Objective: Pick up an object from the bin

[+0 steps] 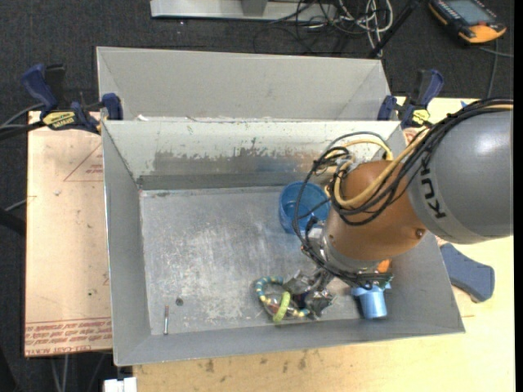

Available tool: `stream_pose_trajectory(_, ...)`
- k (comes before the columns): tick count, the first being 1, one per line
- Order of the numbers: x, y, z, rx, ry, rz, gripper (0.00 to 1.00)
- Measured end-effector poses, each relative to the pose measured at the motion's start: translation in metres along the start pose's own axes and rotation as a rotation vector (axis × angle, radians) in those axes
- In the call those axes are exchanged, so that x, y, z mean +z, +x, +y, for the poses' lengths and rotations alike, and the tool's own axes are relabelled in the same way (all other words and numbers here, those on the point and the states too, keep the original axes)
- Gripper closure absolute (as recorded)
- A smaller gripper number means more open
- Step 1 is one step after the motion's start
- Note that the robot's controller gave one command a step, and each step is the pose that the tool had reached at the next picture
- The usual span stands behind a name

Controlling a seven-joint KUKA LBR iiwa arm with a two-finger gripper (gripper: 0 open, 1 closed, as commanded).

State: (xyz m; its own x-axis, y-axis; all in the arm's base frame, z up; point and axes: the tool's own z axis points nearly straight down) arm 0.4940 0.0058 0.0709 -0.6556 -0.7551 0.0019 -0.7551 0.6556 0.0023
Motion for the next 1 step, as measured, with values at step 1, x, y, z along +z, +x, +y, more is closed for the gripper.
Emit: stream_pose_trajectory(1,-0.0500,0.0014,0.0026,-0.003,-0.004,0.000,1.00)
